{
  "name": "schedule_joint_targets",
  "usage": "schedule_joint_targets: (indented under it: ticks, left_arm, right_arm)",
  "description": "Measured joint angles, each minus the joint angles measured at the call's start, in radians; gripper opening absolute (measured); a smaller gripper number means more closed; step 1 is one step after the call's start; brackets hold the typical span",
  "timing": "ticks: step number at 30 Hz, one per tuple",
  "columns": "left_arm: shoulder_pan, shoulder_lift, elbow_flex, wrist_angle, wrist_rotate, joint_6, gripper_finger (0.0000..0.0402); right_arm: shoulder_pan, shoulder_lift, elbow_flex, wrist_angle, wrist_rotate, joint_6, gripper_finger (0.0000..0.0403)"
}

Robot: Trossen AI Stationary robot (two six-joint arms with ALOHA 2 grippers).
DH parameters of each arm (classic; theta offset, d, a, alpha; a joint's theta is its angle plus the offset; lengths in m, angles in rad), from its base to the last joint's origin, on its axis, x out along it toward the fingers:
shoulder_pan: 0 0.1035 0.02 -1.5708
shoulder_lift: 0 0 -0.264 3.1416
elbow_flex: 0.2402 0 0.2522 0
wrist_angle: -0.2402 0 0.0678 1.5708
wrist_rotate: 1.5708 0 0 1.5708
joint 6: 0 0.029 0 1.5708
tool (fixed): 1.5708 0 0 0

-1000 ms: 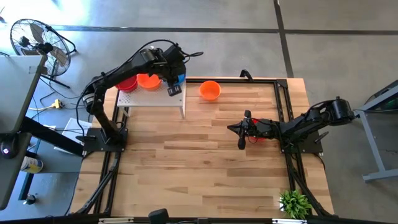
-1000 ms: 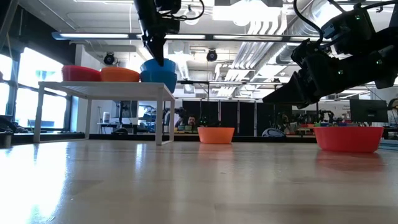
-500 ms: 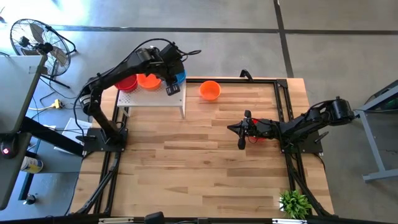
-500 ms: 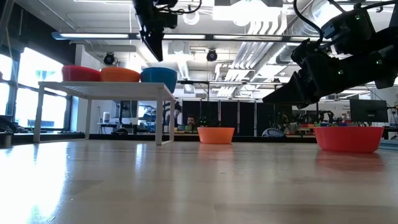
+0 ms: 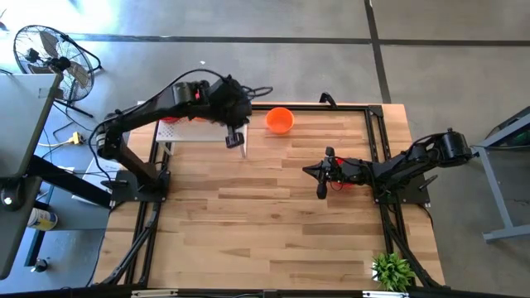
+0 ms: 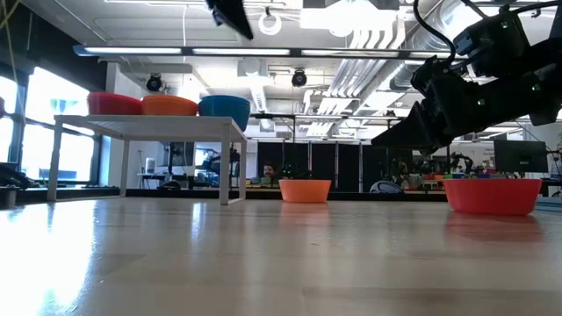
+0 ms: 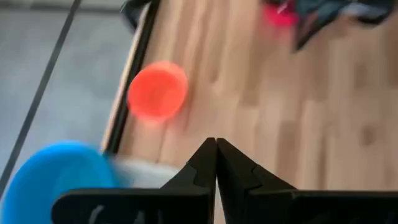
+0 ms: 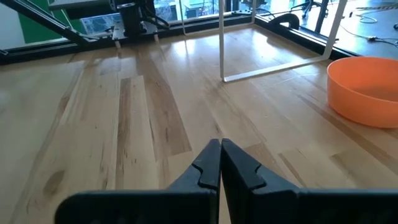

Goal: Pick & Place Mini bowls
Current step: Stack the red bowl on top of the other red bowls on the shelf

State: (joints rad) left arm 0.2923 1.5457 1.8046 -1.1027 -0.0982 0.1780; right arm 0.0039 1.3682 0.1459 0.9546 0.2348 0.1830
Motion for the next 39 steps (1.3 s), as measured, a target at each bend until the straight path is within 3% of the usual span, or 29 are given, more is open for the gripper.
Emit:
schedule_joint_targets:
  ticks: [6,14,16,20,24,31,39]
  left_arm:
    - [-0.091,-0.017,-0.107,0.198,0.013,-0.022,0.0001]
    - [-0.136,-0.107,-0.488,0.666,0.044,-0.093,0.0001]
    - [-0.126,-0.111,-0.553,0.679,0.082,-0.153,0.0001]
    - [-0.116,-0.077,-0.565,0.702,0.151,-0.234,0.0001]
    - [-0.132,-0.030,-0.584,0.713,0.101,-0.201,0.0001]
    - [-0.185,-0.104,-0.844,1.172,0.110,-0.187,0.0000]
    - [-0.188,-0.195,-1.148,1.584,0.107,-0.194,0.0000]
  right_arm:
    - [0.040,0.000,0.000,-0.003,0.055,-0.006,0.0001]
    - [0.056,0.000,0.000,-0.001,0.088,-0.024,0.0000]
    - [0.056,0.000,0.000,0.001,0.088,-0.023,0.0000]
    - [0.056,0.000,0.001,0.008,0.089,-0.026,0.0000]
    - [0.056,0.000,0.001,0.021,0.092,-0.022,0.0000]
    - [0.056,0.000,0.002,0.036,0.091,-0.001,0.0000]
    - [0.056,0.000,0.002,0.018,0.091,0.030,0.0000]
